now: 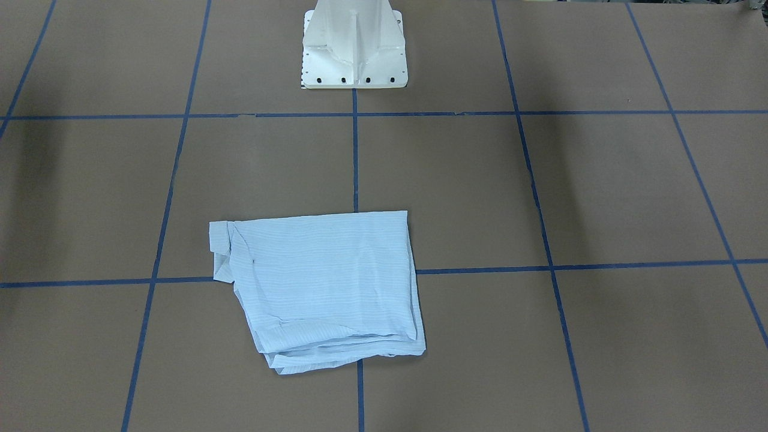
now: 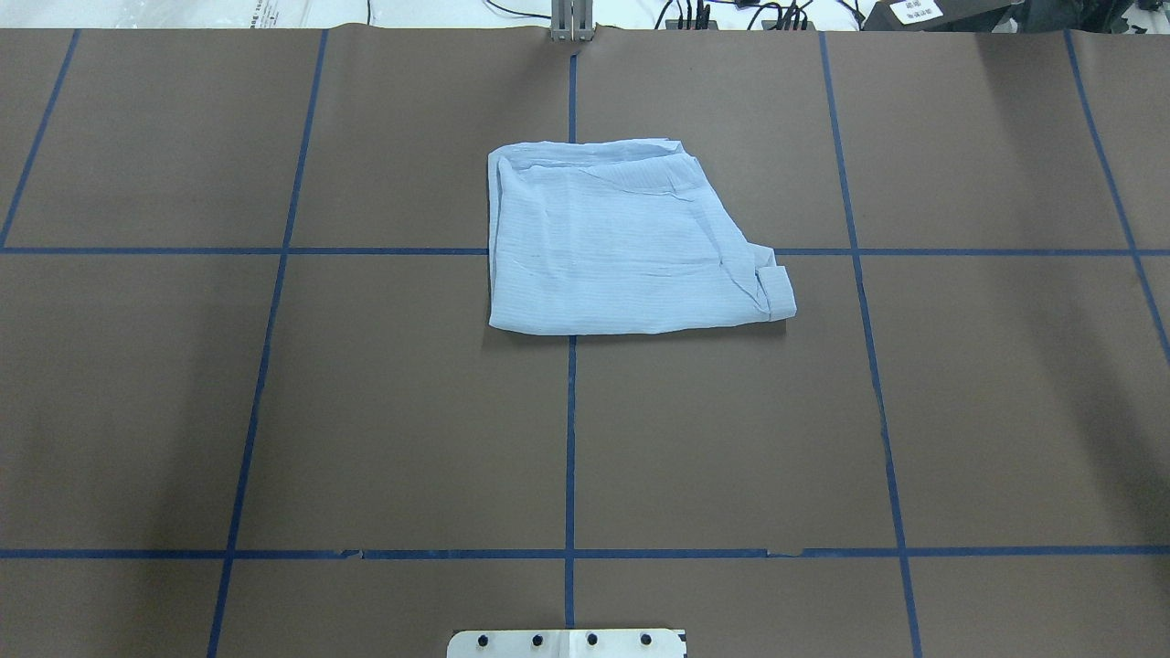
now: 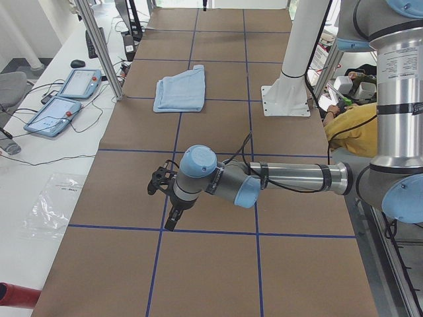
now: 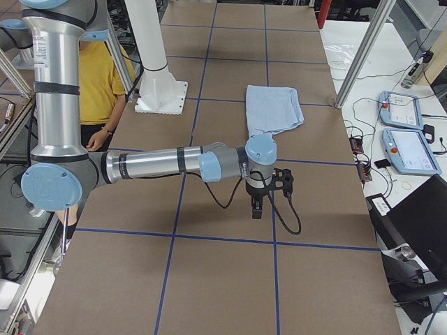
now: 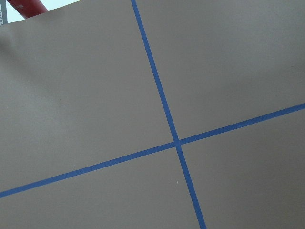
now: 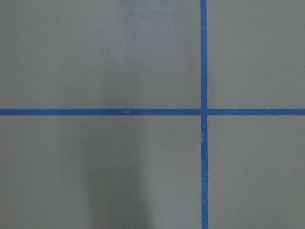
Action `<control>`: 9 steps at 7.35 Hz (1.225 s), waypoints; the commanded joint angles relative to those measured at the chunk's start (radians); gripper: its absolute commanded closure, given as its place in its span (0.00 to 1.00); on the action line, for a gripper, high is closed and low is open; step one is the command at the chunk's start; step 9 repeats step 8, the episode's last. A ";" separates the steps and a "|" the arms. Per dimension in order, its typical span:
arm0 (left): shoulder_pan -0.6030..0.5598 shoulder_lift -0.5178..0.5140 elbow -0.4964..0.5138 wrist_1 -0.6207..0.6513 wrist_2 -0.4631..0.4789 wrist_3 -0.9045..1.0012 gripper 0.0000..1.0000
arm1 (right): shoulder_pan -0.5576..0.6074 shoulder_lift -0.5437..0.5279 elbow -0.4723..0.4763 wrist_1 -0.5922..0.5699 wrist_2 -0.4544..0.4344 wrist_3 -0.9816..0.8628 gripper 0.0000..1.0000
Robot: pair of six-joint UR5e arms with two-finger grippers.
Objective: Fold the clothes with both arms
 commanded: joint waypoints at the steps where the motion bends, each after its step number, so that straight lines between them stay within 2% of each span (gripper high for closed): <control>1: -0.001 0.001 -0.002 0.001 -0.002 0.001 0.00 | -0.001 0.005 -0.001 0.001 -0.001 -0.001 0.00; 9: -0.001 0.012 -0.012 0.001 -0.005 0.001 0.00 | -0.001 0.009 0.002 0.003 -0.001 -0.001 0.00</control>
